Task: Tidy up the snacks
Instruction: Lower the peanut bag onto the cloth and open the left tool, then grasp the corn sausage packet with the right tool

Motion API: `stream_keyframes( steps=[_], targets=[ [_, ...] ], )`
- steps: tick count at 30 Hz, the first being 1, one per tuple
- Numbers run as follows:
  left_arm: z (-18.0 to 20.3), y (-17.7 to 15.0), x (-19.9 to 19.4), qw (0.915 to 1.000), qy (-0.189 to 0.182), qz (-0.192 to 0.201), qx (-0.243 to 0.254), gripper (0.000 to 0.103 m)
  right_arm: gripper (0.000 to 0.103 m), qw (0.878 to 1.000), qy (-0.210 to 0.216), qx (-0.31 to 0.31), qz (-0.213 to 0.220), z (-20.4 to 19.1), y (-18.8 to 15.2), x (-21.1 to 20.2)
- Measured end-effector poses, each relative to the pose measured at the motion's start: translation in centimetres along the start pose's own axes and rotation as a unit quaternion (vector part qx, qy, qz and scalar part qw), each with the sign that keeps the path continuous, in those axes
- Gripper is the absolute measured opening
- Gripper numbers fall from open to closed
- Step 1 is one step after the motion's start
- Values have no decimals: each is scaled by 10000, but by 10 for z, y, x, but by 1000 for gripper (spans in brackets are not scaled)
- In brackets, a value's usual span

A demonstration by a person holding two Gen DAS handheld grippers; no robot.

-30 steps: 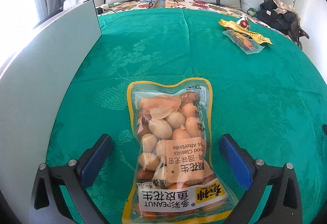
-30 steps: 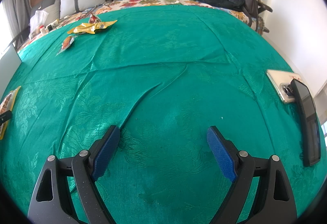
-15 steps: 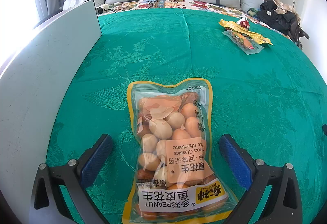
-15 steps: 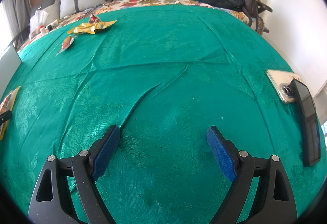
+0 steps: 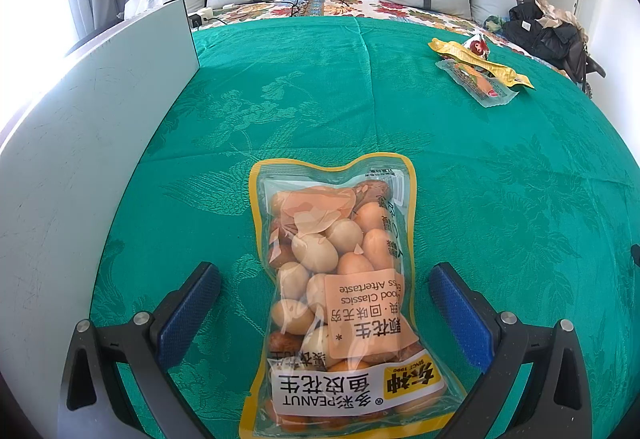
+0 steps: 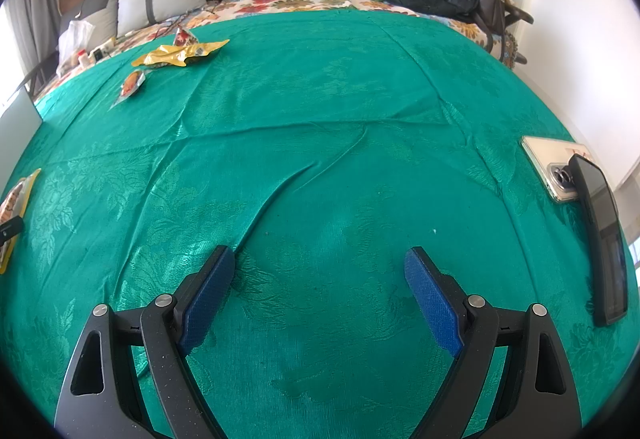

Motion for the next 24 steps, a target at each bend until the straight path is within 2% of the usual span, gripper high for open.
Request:
stream_keyframes(
  steps=[5, 8, 11, 13, 15, 17, 22, 23, 24],
  targets=[
    [0, 0, 0, 10000, 0, 1, 0, 103, 89, 9999, -38, -17, -138, -9, 11, -2],
    [0, 0, 0, 10000, 0, 1, 0, 103, 89, 9977, 598, -194, 266, -42, 41, -10],
    [0, 0, 0, 10000, 0, 1, 1, 103, 89, 9888, 1418, -394, 250, -90, 87, 5],
    [0, 0, 0, 10000, 0, 2, 0, 103, 89, 9831, 1746, -542, 132, -124, 120, 25],
    [0, 0, 0, 10000, 0, 2, 0, 103, 89, 9814, 1768, -723, -164, -156, 146, 54],
    [0, 0, 0, 10000, 0, 2, 0, 103, 87, 9824, 1619, -836, -405, -182, 163, 82],
    [0, 0, 0, 10000, -3, 3, -4, 103, 86, 9806, 1081, -1295, -996, -226, 170, 127],
    [0, 0, 0, 10000, -2, 3, -4, 103, 83, 9801, 901, -1489, -950, -231, 169, 127],
    [0, 0, 1, 10000, -2, 3, -2, 103, 54, 9789, 966, -1594, -840, -233, 167, 122]
  ],
)
Point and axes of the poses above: each gripper's, at about its wrist camera, not at the fingertips, and x roughly the way its jaws point, z to its right, y to its top, the point moved 2 cm from there along x, roughly the way its jaws point, and after that the axes turned 1 degree about -z, right-handed, at the moved point
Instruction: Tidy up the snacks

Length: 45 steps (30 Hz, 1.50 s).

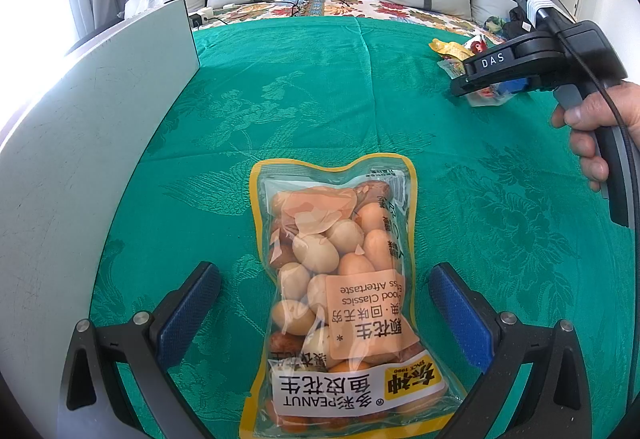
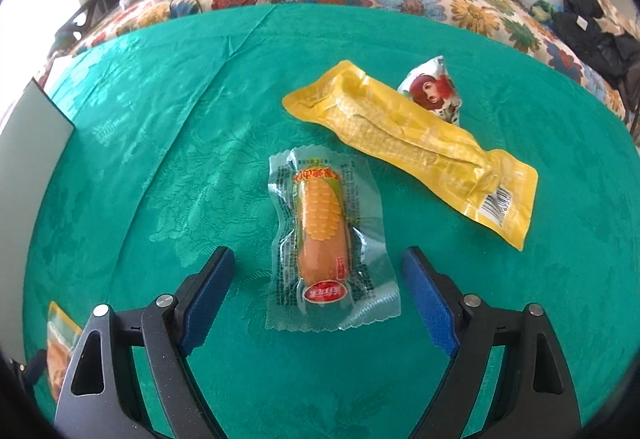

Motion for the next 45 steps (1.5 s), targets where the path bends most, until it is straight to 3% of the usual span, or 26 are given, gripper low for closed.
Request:
stream_keyframes(
  steps=[2, 3, 8, 15, 20, 25, 28, 30, 35, 38, 45],
  targets=[
    [0, 0, 0, 10000, 0, 1, 0, 103, 38, 9998, 174, 46, 1, 1, -2, -8],
    [0, 0, 0, 10000, 0, 1, 1, 103, 25, 9998, 165, 45, 41, 2, -4, -15],
    [0, 0, 0, 10000, -1, 2, 1, 103, 23, 9994, 351, -43, 8, 13, -36, -46],
    [0, 0, 0, 10000, -1, 2, 0, 103, 21, 9972, 659, 183, 286, 28, -125, -108],
    [0, 0, 0, 10000, -1, 2, 0, 103, 21, 9960, 494, 357, 658, 30, -191, -137],
    [0, 0, 0, 10000, -1, 3, -1, 103, 20, 9946, 179, 527, 870, 32, -230, -130],
    [0, 0, 0, 10000, -1, 3, -1, 103, 31, 9929, 132, 644, 988, 35, -235, -125],
    [0, 0, 0, 10000, -1, 3, -1, 103, 52, 9931, 148, 696, 931, 35, -238, -120],
    [0, 0, 0, 10000, -1, 3, 0, 103, 78, 9949, -255, 123, 973, 16, -240, -115],
    [0, 0, 0, 10000, -1, 3, 0, 103, 85, 9950, -175, 364, 917, 24, -240, -112],
    [0, 0, 0, 10000, -1, 4, 0, 103, 87, 9950, -203, 358, 913, 24, -241, -112]
  ],
)
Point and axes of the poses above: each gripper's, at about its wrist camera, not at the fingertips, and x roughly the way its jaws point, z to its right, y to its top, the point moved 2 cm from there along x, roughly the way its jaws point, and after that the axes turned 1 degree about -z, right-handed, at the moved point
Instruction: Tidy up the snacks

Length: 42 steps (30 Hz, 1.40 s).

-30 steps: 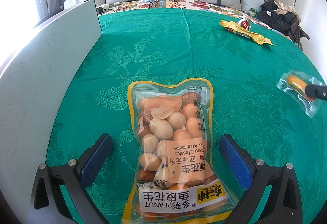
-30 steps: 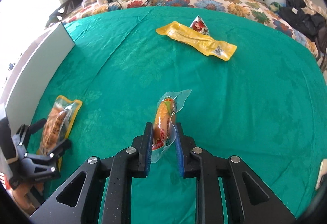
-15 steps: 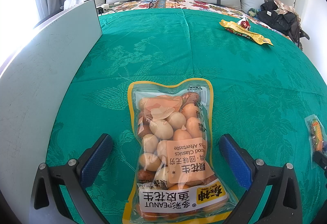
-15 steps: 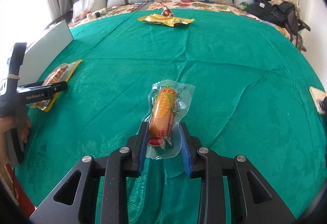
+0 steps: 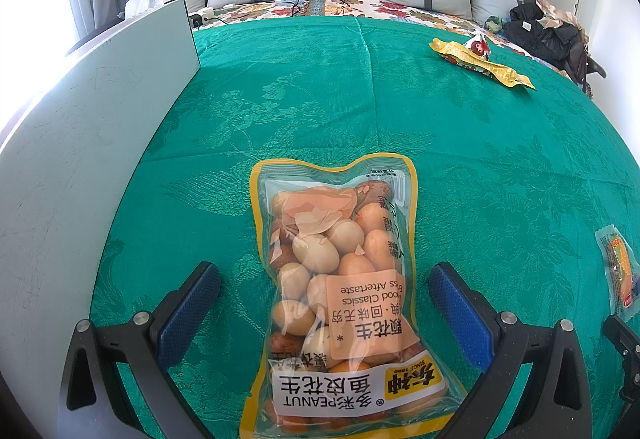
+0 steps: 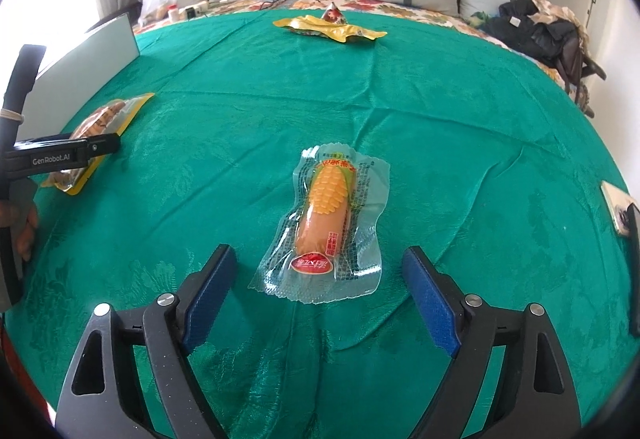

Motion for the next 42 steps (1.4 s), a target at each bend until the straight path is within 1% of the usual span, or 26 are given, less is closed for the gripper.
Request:
stream_keyframes(
  steps=[9, 11, 13, 16, 17, 18, 19, 20, 21, 22, 23, 24, 26, 28, 32, 34, 37, 39, 40, 41, 42],
  targets=[
    [1, -1, 0, 10000, -23, -25, 48, 103, 88, 10000, 6, 2, 0, 0, 1, 0],
    [4, 2, 1, 9984, -226, -359, 380, 103, 88, 10000, 21, -1, -10, -1, 0, 0],
    [5, 6, 2, 9958, -318, -662, 549, 103, 88, 9999, 43, -25, -131, -1, 2, 0],
    [8, 8, 3, 9934, -322, -916, 604, 103, 89, 9976, 109, -80, -683, -4, 12, 5],
    [9, 9, 4, 9924, -326, -1010, 617, 103, 88, 9966, 169, -108, -798, -5, 15, 6],
    [10, 9, 4, 9908, -352, -1125, 663, 103, 84, 9959, 257, -136, -856, -6, 17, 6],
    [10, 8, 2, 9895, -373, -1201, 712, 99, 76, 9956, 277, -169, -877, -8, 19, 5],
    [10, 9, -1, 9900, -394, -1144, 730, 91, 44, 9957, 211, -221, -875, -8, 21, 3],
    [10, 9, -8, 9913, -430, -1004, 741, 62, 30, 9952, 308, -128, -920, -5, 23, 0],
    [10, 9, -11, 9910, -465, -1011, 741, 58, 26, 9940, 469, 86, -980, -1, 24, -3],
    [8, 7, -13, 9905, -562, -1047, 685, 56, 23, 9924, 663, 310, -986, 5, 24, -8],
    [6, 5, -17, 9906, -664, -1017, 636, 53, 21, 9907, 806, 514, -968, 9, 22, -14],
    [0, -3, -25, 9909, -802, -965, 486, 52, 20, 9862, 1081, 938, -836, 17, 14, -28],
    [-6, -13, -38, 9912, -986, -840, 255, 52, 18, 9766, 1479, 1395, -700, 24, 3, -40],
    [-18, -28, -65, 9889, -1342, -615, -150, 52, 16, 9654, 1808, 1804, -525, 30, -18, -55],
    [-22, -33, -76, 9877, -1435, -564, -253, 52, 9, 9582, 2000, 2000, -429, 35, -22, -59],
    [-27, -39, -89, 9863, -1542, -497, -319, 52, 9, 9451, 2198, 2388, -377, 46, -28, -60],
    [-28, -45, -93, 9863, -1543, -483, -312, 52, 9, 9443, 2141, 2465, -423, 50, -29, -57],
    [-28, -47, -95, 9864, -1541, -476, -304, 52, 9, 9466, 2087, 2414, -456, 49, -29, -56],
    [-28, -50, -97, 9862, -1558, -462, -311, 52, 9, 9517, 1985, 2292, -488, 46, -27, -57],
    [-27, -52, -98, 9857, -1591, -448, -332, 52, 15, 9593, 1806, 2111, -501, 41, -23, -60]
  ],
)
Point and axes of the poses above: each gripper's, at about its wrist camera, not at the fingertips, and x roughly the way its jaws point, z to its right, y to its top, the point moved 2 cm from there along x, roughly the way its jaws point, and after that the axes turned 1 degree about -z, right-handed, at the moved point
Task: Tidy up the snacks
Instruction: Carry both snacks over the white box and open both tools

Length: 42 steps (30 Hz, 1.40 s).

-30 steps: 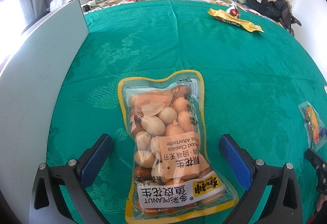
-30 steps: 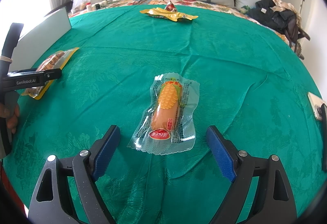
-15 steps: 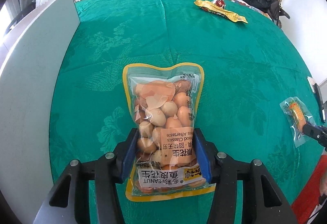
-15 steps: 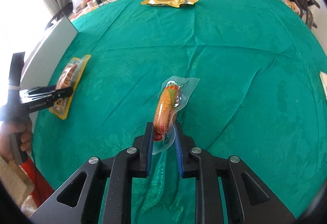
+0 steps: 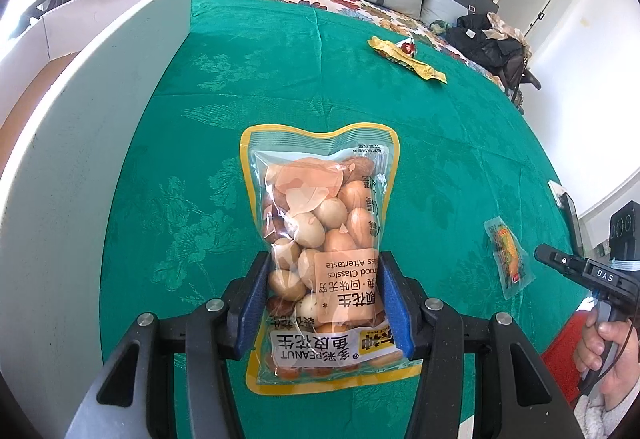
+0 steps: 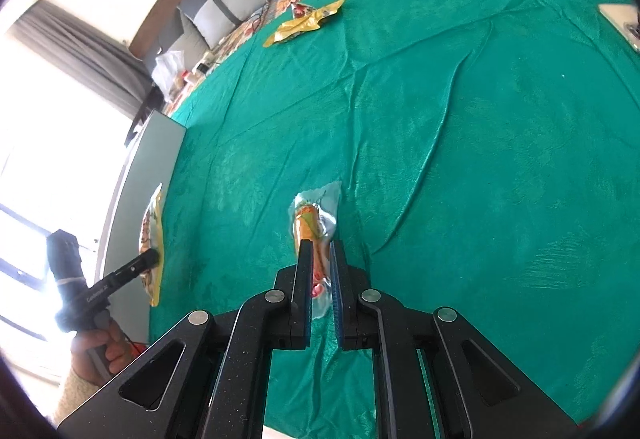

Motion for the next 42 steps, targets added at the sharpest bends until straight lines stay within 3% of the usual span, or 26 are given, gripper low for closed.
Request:
stream_keyframes(
  steps=[1, 3, 4, 6, 8, 9, 10, 11, 12, 15, 21, 25, 31, 36, 42],
  targets=[
    [1, -2, -1, 10000, -38, 18, -23, 52, 20, 9993, -291, -232, 20, -8, 1, -1],
    [2, -6, -4, 9999, -112, 64, -64, 52, 78, 9935, -755, -840, 142, -28, 6, 0],
    [4, -7, -6, 9998, -144, 89, -82, 52, 79, 9883, -964, -1153, 256, -38, 6, 2],
    [8, -8, -10, 9997, -201, 138, -83, 52, 78, 9774, -1291, -1675, -27, -51, 6, 23],
    [13, -8, -18, 9994, -263, 209, -68, 52, 73, 9653, -1543, -2005, -647, -56, 1, 56],
    [14, -7, -24, 9992, -303, 265, -64, 52, 58, 9568, -1744, -2171, -841, -57, -4, 68],
    [16, -6, -31, 9988, -339, 336, -60, 52, 43, 9489, -1889, -2441, -655, -63, -6, 68],
    [16, -5, -40, 9984, -368, 415, -58, 52, 36, 9492, -1913, -2402, -689, -62, -7, 66],
    [16, -4, -48, 9980, -389, 488, -57, 52, 29, 9582, -1741, -2146, -745, -60, -3, 63],
    [12, -1, -74, 9964, -461, 699, -120, 52, 22, 9749, -1355, -1690, -521, -54, 5, 43],
    [-6, 8, -127, 9907, -665, 1140, -333, 52, 22, 9925, -470, -1129, -91, -68, 20, 5],
    [-36, 17, -164, 9859, -600, 1467, -536, 52, 22, 9951, 480, -856, 139, -102, 35, -10],
    [-106, 21, -200, 9803, -69, 1756, -902, 52, 22, 9820, 1382, -1210, 430, -174, 37, -28],
    [-170, 17, -213, 9743, 284, 1815, -1307, 52, 22, 9713, 2031, -1237, -45, -241, 36, 0],
    [-235, 5, -218, 9672, 733, 1713, -1724, 52, 23, 9506, 2383, -1930, -481, -355, 10, 49]
  ],
)
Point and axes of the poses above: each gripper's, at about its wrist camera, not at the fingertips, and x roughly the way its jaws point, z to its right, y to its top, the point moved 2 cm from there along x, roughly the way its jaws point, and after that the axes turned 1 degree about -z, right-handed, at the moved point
